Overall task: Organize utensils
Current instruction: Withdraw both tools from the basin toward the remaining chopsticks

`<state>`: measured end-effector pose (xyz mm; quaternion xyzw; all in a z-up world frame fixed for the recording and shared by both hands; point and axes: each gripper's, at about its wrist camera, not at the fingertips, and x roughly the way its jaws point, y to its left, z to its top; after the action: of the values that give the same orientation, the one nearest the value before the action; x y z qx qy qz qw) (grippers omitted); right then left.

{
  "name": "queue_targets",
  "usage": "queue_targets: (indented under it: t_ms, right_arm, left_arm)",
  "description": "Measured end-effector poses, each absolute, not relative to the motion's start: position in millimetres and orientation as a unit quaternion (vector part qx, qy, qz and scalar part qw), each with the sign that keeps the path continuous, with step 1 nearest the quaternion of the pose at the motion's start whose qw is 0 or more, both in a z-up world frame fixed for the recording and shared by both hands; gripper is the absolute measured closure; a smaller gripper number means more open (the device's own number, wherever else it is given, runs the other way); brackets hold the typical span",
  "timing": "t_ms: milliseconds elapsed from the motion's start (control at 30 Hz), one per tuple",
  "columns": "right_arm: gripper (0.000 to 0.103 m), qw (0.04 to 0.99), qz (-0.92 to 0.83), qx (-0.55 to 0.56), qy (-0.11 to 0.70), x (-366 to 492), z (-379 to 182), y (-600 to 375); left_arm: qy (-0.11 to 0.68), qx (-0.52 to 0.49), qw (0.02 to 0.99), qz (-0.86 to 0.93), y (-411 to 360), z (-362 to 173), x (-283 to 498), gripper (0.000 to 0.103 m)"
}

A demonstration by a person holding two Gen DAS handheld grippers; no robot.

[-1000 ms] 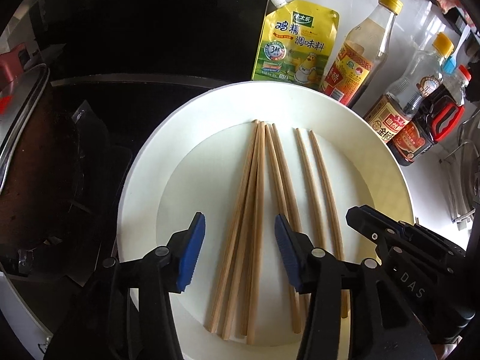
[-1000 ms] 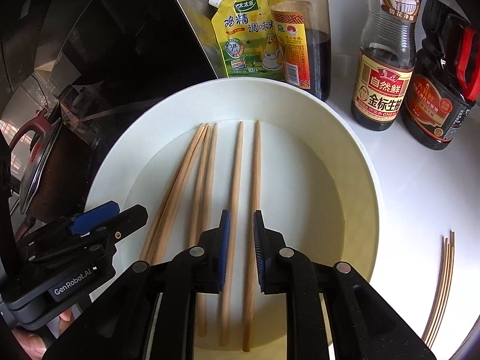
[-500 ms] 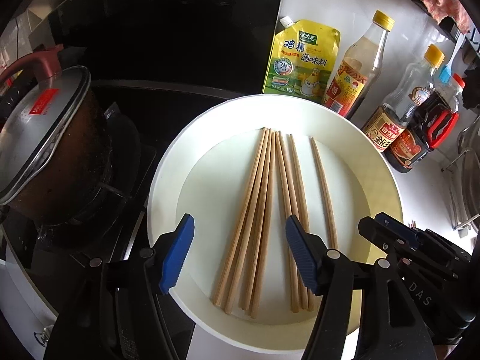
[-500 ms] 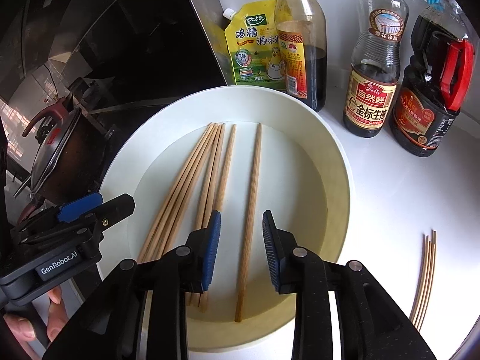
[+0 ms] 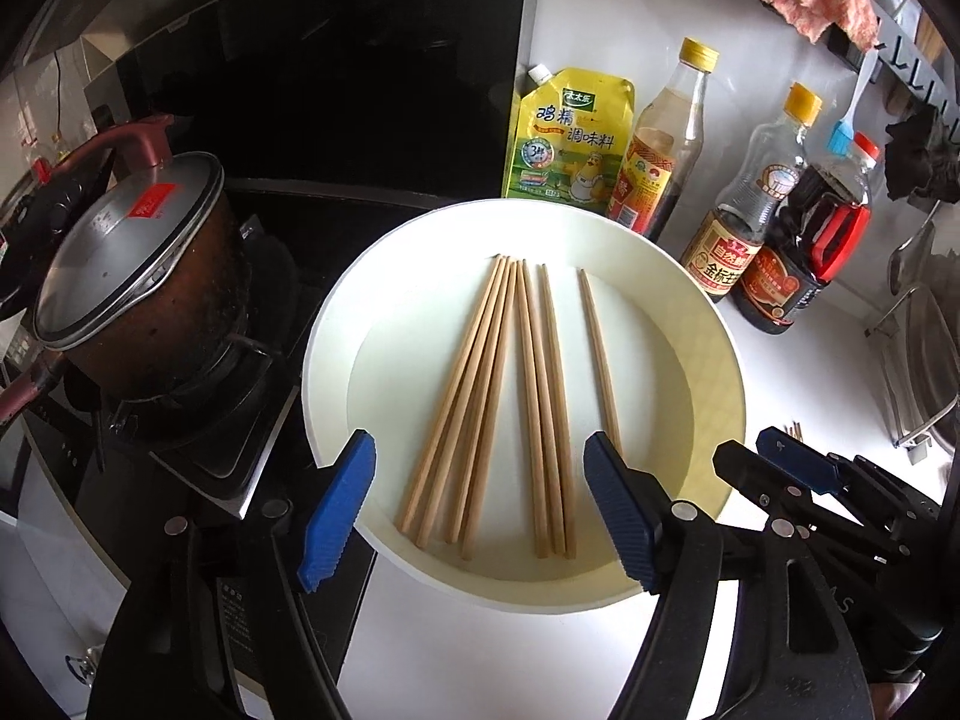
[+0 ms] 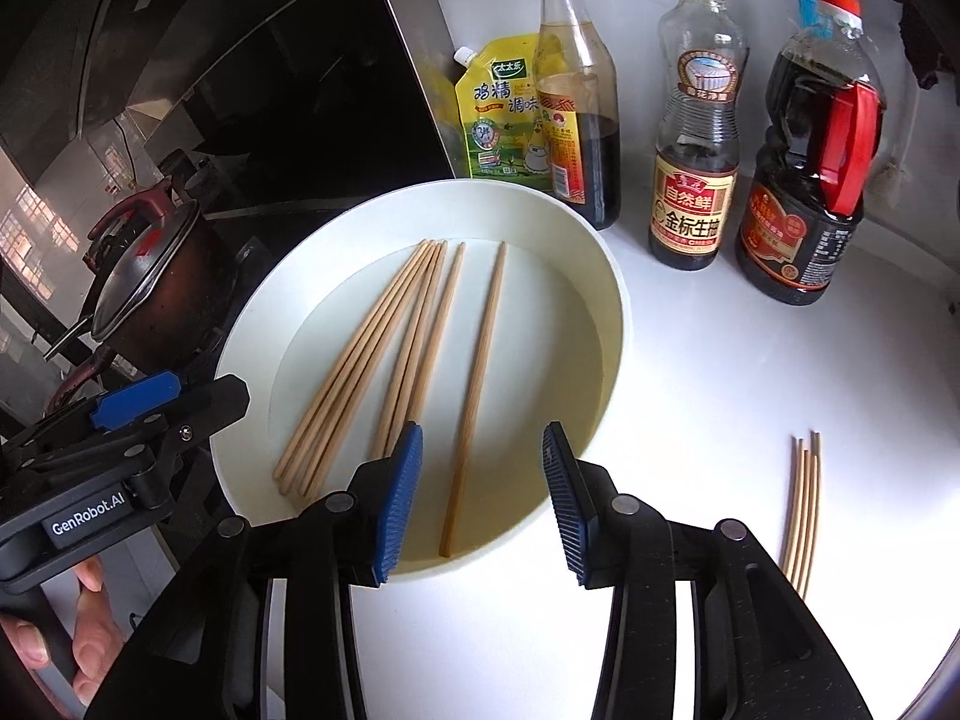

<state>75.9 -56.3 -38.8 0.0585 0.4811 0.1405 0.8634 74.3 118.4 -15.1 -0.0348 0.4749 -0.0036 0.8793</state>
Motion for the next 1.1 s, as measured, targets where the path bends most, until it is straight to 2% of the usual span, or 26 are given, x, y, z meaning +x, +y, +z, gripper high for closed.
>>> queue_targets:
  t_ms: [600, 1100]
  right_arm:
    - [0.056, 0.883, 0.051, 0.089, 0.458, 3, -31, -164]
    - [0.054, 0.875, -0.035, 0.079, 0.476, -38, -72, -251]
  left_arm:
    - [0.47, -0.001, 0.879, -0.075, 26, -12, 32, 0.026]
    - [0.474, 0.031, 0.868, -0.145, -64, -38, 21, 0.017]
